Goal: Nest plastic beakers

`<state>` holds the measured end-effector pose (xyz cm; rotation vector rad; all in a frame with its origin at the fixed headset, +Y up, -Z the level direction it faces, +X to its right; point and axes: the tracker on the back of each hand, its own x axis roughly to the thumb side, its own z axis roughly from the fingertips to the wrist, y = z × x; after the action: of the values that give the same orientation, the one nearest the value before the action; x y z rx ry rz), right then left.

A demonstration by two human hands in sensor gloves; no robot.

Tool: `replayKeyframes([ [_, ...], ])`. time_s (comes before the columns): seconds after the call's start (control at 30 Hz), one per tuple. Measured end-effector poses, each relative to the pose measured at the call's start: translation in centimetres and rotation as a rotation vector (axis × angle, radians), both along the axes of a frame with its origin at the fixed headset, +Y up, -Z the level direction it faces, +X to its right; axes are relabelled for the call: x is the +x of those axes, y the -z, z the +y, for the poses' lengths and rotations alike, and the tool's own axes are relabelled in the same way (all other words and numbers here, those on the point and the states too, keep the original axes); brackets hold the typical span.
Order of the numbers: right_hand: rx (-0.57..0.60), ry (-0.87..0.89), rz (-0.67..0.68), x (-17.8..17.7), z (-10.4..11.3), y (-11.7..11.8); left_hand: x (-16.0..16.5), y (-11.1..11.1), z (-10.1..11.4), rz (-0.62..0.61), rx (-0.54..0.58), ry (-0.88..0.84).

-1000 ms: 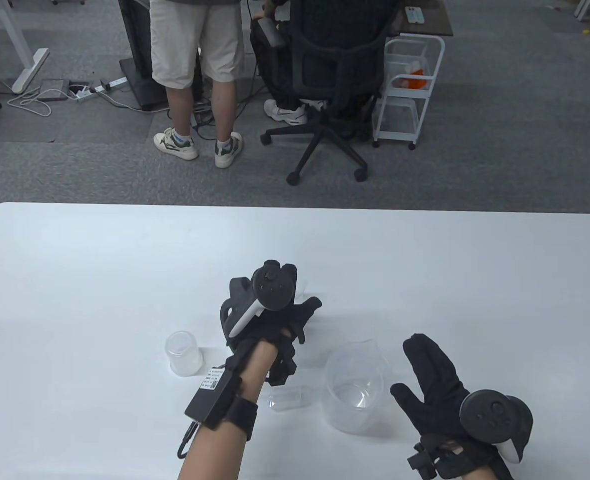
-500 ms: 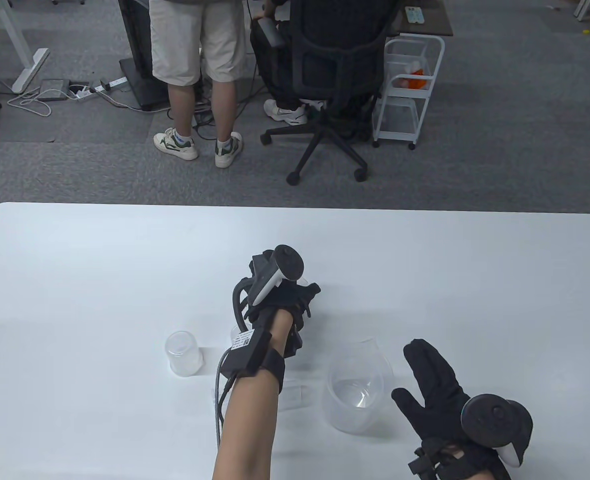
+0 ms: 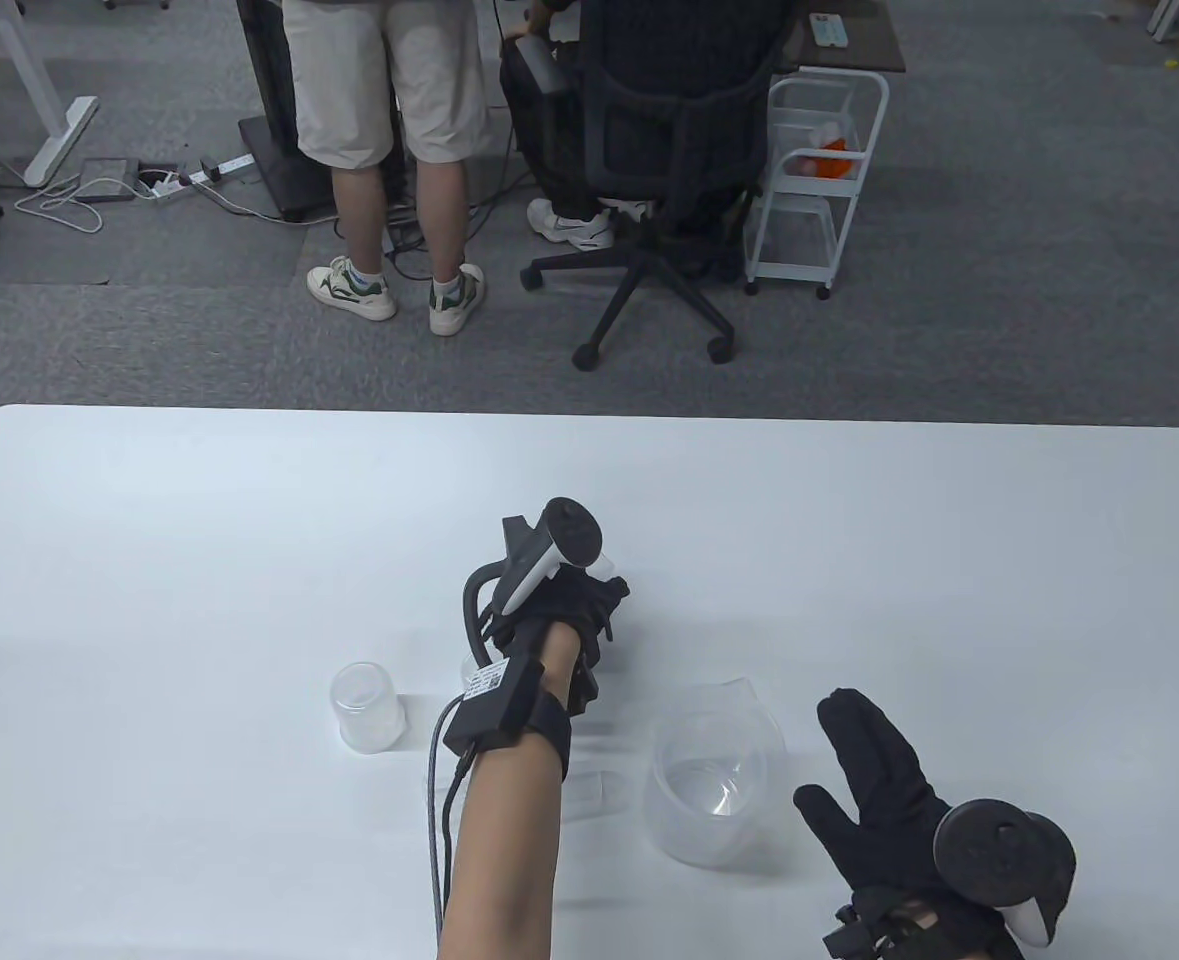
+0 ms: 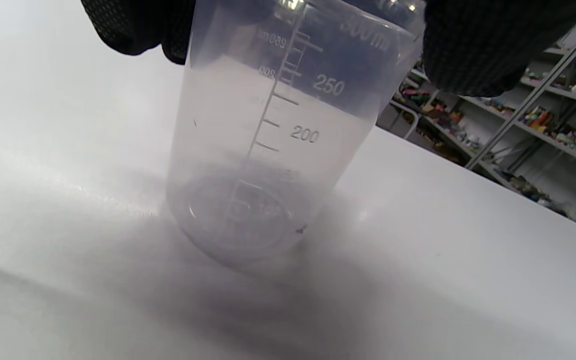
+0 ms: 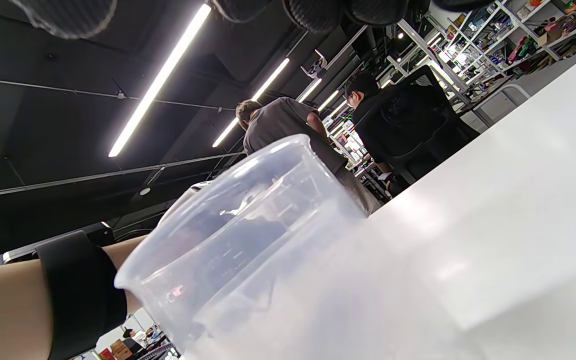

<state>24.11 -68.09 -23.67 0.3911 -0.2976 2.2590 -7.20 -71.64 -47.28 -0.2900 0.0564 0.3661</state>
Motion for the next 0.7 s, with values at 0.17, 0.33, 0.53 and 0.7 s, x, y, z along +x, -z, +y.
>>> replayKeyframes([
  [0.17,-0.016,-0.006,0.002,-0.1,-0.2,0.1,-0.5,-0.6,1.5,0.008,0.06,-0.09],
  [0.33,-0.022,-0.014,-0.001,-0.1,-0.3,0.2,-0.6,-1.9,5.0,-0.048,0.132,-0.119],
  [0.53,-0.028,-0.007,-0.002,0.0,-0.3,0.2,-0.2,-5.3,9.8,-0.152,0.21,-0.138],
  [0.7,-0.032,-0.003,-0.004,0.0,-0.4,0.2,0.7,-8.7,13.6,-0.268,0.279,-0.129],
])
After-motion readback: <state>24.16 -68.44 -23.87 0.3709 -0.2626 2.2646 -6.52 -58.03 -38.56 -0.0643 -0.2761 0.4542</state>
